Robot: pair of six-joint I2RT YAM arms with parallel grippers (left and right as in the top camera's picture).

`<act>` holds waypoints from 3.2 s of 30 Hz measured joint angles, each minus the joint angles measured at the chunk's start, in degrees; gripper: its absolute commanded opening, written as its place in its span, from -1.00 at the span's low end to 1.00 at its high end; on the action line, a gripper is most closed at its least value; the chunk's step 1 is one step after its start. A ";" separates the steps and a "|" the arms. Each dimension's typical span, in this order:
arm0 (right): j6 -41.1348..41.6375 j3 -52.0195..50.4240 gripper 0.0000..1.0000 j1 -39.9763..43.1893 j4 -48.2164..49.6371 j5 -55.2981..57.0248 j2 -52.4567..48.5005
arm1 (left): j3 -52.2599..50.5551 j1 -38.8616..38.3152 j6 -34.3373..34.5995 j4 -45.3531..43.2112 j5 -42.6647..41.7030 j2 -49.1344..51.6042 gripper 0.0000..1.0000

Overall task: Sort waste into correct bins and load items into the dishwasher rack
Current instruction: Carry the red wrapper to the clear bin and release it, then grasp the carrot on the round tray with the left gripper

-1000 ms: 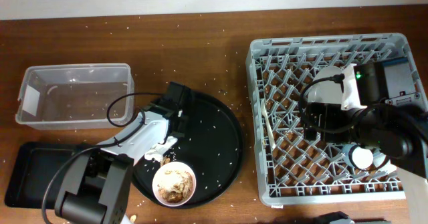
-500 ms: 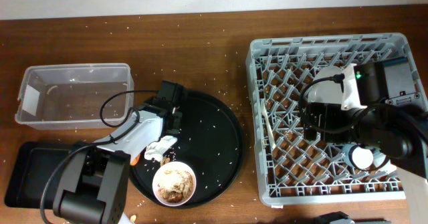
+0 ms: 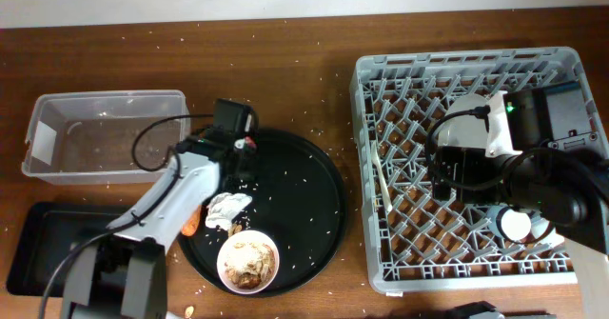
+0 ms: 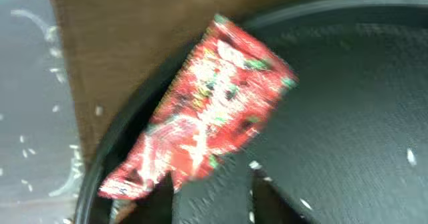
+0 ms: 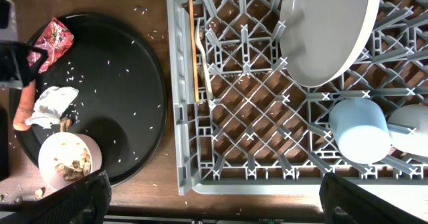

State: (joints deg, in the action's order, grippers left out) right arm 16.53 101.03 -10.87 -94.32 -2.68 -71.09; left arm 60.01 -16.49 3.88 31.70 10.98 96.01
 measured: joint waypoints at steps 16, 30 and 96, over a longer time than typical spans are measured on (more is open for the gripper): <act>-0.02 0.00 0.97 0.00 0.00 0.00 0.00 | 1.20 6.93 -0.70 -3.06 -10.60 9.75 -1.00; -0.02 0.00 0.97 0.00 0.02 0.00 0.00 | 2.05 -0.55 -3.87 -8.24 -12.00 7.78 0.13; -0.02 0.00 0.97 0.00 0.15 0.00 -0.22 | 19.74 13.94 -4.76 27.85 -14.97 -6.05 0.30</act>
State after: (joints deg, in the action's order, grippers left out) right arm 16.51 101.03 -10.87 -94.17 -2.68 -71.31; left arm 79.75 -2.55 -0.89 59.55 -3.99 89.95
